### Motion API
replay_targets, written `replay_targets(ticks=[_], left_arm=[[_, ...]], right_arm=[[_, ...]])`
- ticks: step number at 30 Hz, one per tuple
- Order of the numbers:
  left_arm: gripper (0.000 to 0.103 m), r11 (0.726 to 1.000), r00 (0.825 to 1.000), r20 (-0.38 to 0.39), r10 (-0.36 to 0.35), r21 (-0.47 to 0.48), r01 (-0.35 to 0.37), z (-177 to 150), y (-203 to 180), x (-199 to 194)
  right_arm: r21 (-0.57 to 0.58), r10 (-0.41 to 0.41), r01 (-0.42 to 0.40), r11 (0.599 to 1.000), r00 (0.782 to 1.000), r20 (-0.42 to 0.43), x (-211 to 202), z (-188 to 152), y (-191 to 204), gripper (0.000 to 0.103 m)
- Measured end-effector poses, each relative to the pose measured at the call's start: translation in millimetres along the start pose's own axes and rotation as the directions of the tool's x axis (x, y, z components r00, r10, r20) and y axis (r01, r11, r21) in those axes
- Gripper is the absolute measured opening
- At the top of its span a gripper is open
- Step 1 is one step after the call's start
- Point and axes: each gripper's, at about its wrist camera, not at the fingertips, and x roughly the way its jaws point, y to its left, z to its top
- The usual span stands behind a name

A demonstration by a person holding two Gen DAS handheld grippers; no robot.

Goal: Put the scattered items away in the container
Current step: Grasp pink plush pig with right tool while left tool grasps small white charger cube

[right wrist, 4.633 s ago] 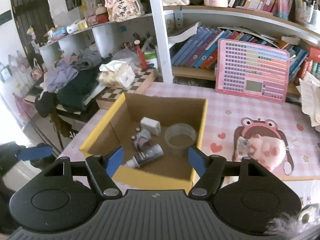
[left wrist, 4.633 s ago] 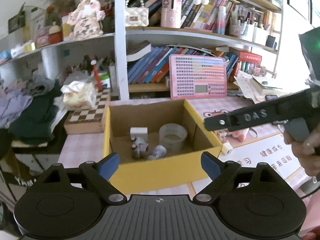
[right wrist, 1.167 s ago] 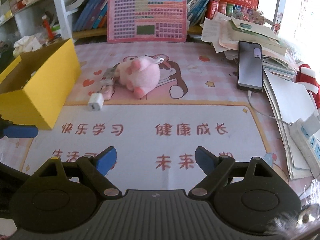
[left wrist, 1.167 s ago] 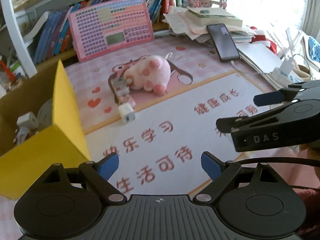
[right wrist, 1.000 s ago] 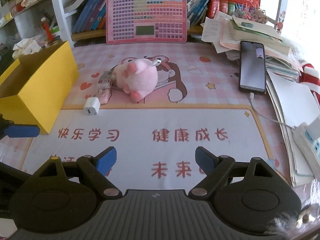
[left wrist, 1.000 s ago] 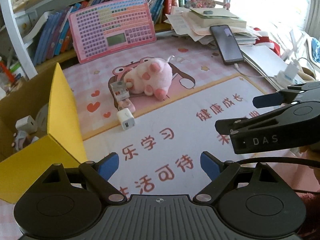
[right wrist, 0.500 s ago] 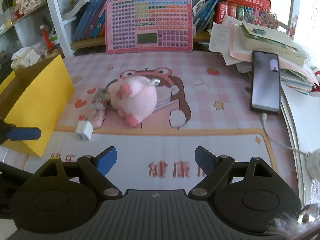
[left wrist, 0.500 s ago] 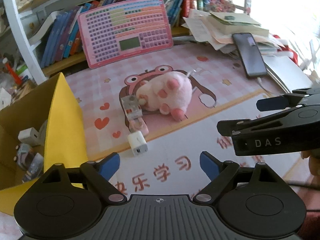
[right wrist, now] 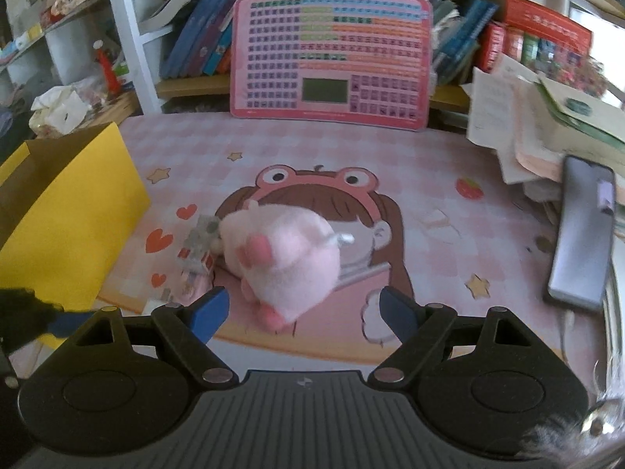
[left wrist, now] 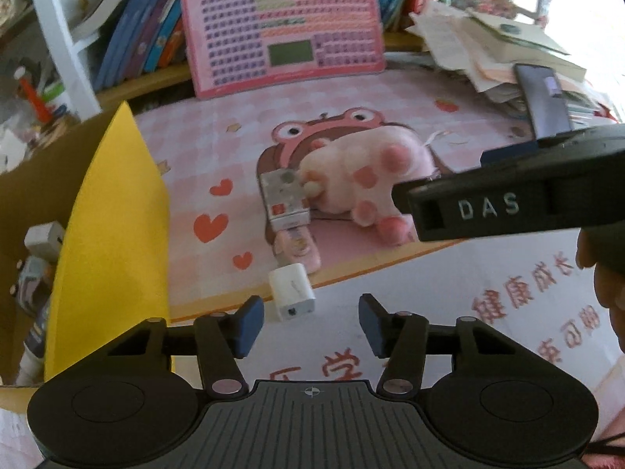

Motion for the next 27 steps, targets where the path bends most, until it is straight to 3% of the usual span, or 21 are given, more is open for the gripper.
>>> replay_targets(ticks=[7,15,23,27], left_arm=[[0.048,0.999,0.999,-0.010,0.042,-0.025,-0.042,8.1,-3.1,19.8],[0.046,0.995,0.998,-0.045,0.040,-0.090,-0.044,10.7,6.9,28.7],[0.037,0.990,0.998,-0.070,0.005,-0.139,-0.014,13.5,14.7,35.9],[0.025,0.991,0.998,-0.066,0.013,-0.131,-0.022,14.5,14.7,37.0]], right_arm=[[-0.061,0.009,-0.009,0.998,1.000,-0.007,28.8,13.9,7.7,0.084],[-0.096,0.018,-0.019,0.995,1.000,-0.018,48.3,22.6,12.9,0.084],[-0.107,0.022,-0.024,0.994,1.000,-0.020,59.8,26.6,15.6,0.083],[-0.095,0.022,-0.024,0.995,1.000,-0.014,61.0,26.4,16.6,0.076]])
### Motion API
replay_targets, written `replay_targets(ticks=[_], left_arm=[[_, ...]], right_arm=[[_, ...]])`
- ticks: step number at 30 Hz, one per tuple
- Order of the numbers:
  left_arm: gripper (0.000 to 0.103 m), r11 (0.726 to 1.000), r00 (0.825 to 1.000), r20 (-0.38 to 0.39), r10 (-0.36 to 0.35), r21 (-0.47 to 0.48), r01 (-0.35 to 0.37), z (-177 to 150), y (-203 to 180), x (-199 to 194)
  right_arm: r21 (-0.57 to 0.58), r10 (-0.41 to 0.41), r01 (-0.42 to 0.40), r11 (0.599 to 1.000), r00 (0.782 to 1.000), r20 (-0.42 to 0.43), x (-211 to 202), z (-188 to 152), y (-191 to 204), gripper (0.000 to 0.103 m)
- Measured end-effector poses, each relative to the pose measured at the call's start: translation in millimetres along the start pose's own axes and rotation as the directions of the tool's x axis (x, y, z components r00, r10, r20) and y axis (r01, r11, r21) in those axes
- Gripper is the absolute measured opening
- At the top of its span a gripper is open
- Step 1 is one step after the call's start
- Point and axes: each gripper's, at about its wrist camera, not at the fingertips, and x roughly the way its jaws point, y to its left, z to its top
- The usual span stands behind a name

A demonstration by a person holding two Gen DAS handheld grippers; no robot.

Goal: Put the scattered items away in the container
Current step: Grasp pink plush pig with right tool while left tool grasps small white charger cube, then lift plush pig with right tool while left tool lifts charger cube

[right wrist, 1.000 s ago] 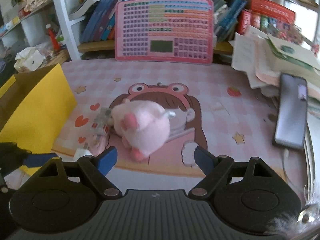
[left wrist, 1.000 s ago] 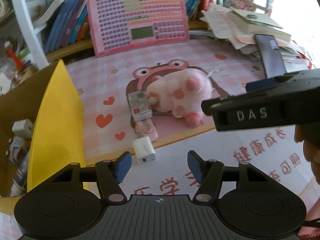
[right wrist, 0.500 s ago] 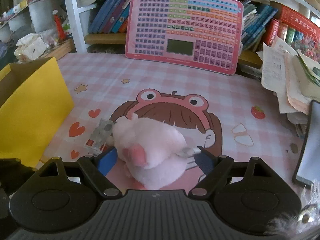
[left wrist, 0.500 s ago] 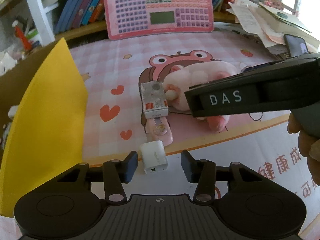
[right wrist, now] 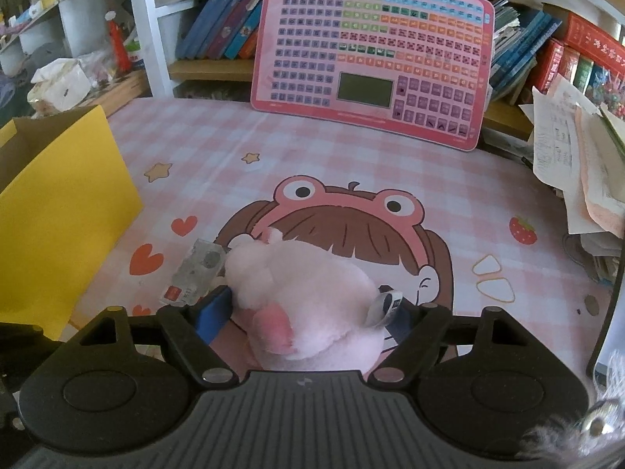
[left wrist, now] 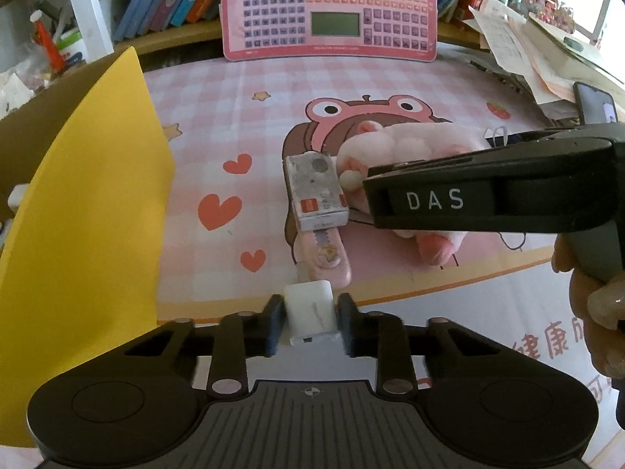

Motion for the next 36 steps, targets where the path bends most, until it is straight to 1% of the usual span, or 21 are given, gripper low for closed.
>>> replay_targets(ticks=[2,4,7,9,13,19,24,28,36], left_arm=[[0.024,1.000,1.000,0.003,0.002,-0.004,-0.002,-0.9,1.4,-0.3],[0.024,1.000,1.000,0.007,0.004,-0.011,-0.004,-2.6,2.3,-0.7],[0.024,1.000,1.000,0.017,-0.002,-0.012,0.002,-4.6,2.6,-3.6],[0.024,1.000,0.999,0.033,-0.011,-0.008,0.012,-5.1,2.2,-8.4],[0.024,0.999,0.998,0.059,-0.028,0.019,0.027,-6.7,-1.2,-18.8],[0.024,0.999,0.997,0.070,-0.039,0.037,0.037,-11.4,-3.1,-26.5],[0.024,0.998,0.996,0.077,-0.055,0.047,0.052,-16.4,-4.2,-36.0],[0.024,0.997,0.995,0.084,-0.062,0.052,0.057,-20.5,-6.0,-41.7],[0.024,0.994,0.989,0.109,-0.098,0.063,0.091,-31.2,-8.3,-60.1]], right_arm=[[-0.004,-0.004,0.004,1.000,1.000,0.006,-1.2,-1.4,0.5,0.072],[-0.006,-0.003,0.003,1.000,1.000,0.013,-3.7,-2.2,0.1,0.063],[-0.008,-0.004,0.005,1.000,1.000,0.011,-7.2,-3.0,-0.2,0.056],[-0.005,-0.005,0.006,1.000,1.000,0.010,-10.3,-4.3,-0.3,0.055],[0.010,0.003,-0.003,1.000,1.000,0.026,-21.4,-8.4,-0.7,0.054],[0.026,0.001,-0.001,1.000,1.000,0.014,-32.0,-16.2,-1.9,0.055],[0.047,0.004,-0.005,0.999,1.000,0.021,-45.9,-22.7,-2.3,0.055],[0.063,-0.013,0.012,0.998,1.000,0.020,-54.9,-29.2,-1.4,0.055],[0.086,-0.019,0.016,0.996,0.999,0.035,-78.4,-41.1,1.5,0.055]])
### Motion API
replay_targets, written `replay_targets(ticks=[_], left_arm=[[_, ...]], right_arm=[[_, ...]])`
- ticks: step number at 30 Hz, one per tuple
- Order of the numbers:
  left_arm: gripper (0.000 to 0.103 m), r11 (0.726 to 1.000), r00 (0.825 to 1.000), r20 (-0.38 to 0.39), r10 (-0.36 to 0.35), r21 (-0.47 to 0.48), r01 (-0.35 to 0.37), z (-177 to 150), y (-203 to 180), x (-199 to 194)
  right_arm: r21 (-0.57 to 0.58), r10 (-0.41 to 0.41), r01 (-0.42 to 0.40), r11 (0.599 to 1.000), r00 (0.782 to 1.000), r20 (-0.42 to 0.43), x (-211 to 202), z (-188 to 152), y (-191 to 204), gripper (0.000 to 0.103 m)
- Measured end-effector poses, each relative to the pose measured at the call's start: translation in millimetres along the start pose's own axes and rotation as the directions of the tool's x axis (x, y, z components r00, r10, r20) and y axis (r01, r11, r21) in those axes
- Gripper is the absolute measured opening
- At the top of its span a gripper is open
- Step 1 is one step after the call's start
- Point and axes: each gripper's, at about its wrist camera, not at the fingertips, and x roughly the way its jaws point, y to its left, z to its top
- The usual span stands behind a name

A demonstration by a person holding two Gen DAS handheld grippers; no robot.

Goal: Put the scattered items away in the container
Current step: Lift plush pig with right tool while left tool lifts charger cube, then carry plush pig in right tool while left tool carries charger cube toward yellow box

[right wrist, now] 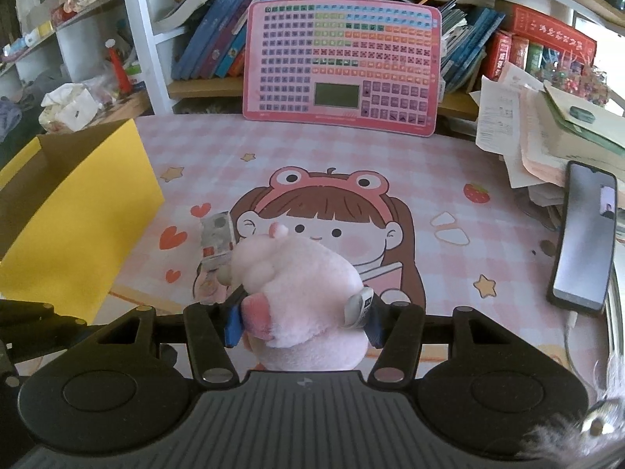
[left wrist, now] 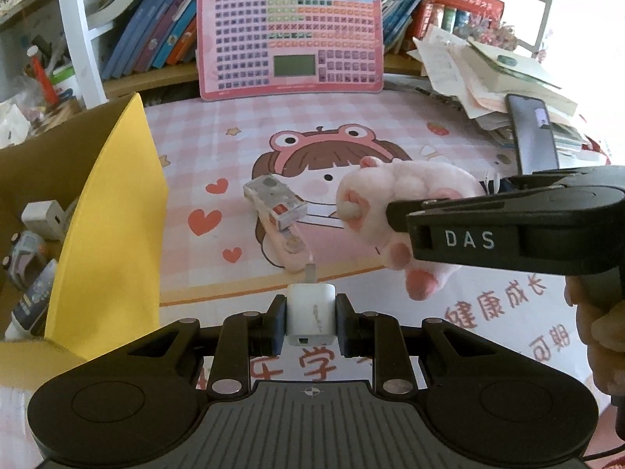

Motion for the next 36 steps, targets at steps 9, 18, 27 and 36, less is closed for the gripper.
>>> replay_targets(ticks=[9,18,27,36], left_arm=[[0.024,0.999,0.999,0.019,-0.046,0.012,0.046,-14.9,3.4,-21.8],[0.024,0.994,0.994,0.026,-0.105,0.002,0.105,-34.5,21.1,-50.7],[0.024,0.991,0.991,0.036,-0.129,-0.013,0.130,-59.5,53.3,-81.1],[0.024,0.988,0.988,0.049,-0.146,-0.046,0.148,-88.8,88.7,-110.5]], right_arm=[[0.014,-0.019,0.019,1.000,1.000,-0.010,-25.3,-23.6,9.2,0.055],[0.075,-0.022,0.023,0.997,1.000,-0.021,-52.3,-43.8,26.2,0.055],[0.112,-0.014,0.018,0.994,0.999,-0.038,-75.8,-65.8,63.2,0.055],[0.094,-0.030,0.035,0.995,0.998,-0.055,-94.1,-86.1,108.6,0.055]])
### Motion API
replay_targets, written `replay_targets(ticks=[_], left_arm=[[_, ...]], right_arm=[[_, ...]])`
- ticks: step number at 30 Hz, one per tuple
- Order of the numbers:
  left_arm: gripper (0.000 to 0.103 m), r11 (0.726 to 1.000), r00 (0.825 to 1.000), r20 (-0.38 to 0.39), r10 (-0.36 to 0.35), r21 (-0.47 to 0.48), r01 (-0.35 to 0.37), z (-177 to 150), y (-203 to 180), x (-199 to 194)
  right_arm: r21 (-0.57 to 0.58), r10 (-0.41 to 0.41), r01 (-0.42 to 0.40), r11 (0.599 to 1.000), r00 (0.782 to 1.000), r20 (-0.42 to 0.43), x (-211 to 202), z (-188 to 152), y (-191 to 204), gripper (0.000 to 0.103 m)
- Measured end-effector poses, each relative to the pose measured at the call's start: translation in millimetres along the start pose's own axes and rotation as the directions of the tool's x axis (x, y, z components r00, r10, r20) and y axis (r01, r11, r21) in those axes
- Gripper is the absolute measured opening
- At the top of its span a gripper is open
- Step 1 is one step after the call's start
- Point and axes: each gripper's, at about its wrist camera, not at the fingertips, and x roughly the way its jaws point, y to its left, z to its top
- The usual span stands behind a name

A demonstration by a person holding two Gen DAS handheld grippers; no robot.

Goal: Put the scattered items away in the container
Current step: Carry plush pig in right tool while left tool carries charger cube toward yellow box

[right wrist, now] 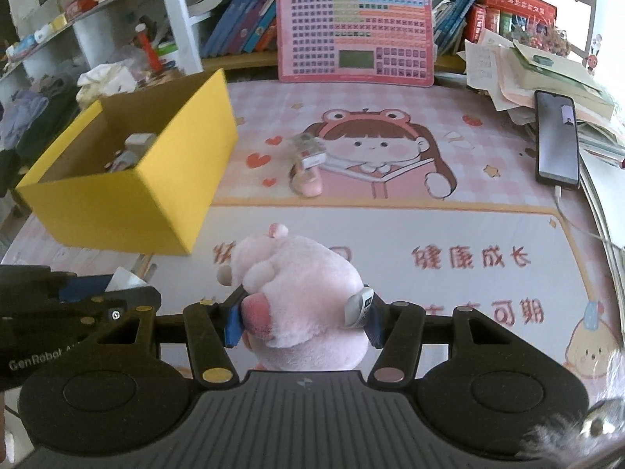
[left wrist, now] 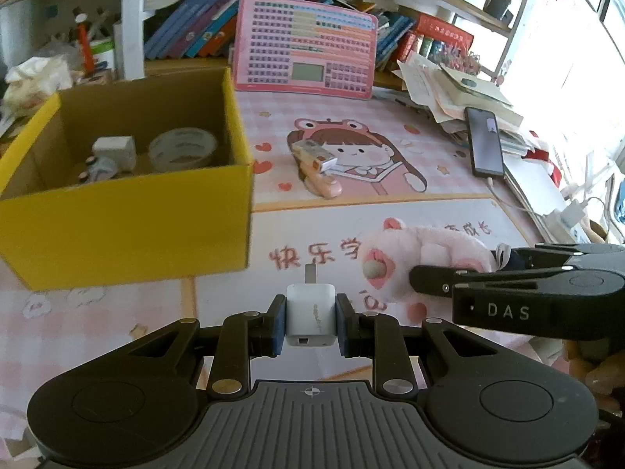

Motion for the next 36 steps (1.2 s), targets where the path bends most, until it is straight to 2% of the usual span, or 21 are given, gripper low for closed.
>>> replay_targets(ticks=[23,36], left_arm=[[0.024,0.998,1.000,0.019,0.014,-0.061,-0.012,-57.1,71.4,-67.3],[0.024,0.989,0.998,0.051,0.045,-0.140,-0.038,-78.1,113.7,-92.4]], right_arm=[[-0.080,0.036,-0.037,0.996,0.999,-0.010,-25.0,-44.0,107.3,0.055],[-0.202,0.092,-0.097,0.975,0.995,-0.036,-25.3,-51.6,162.8,0.055]])
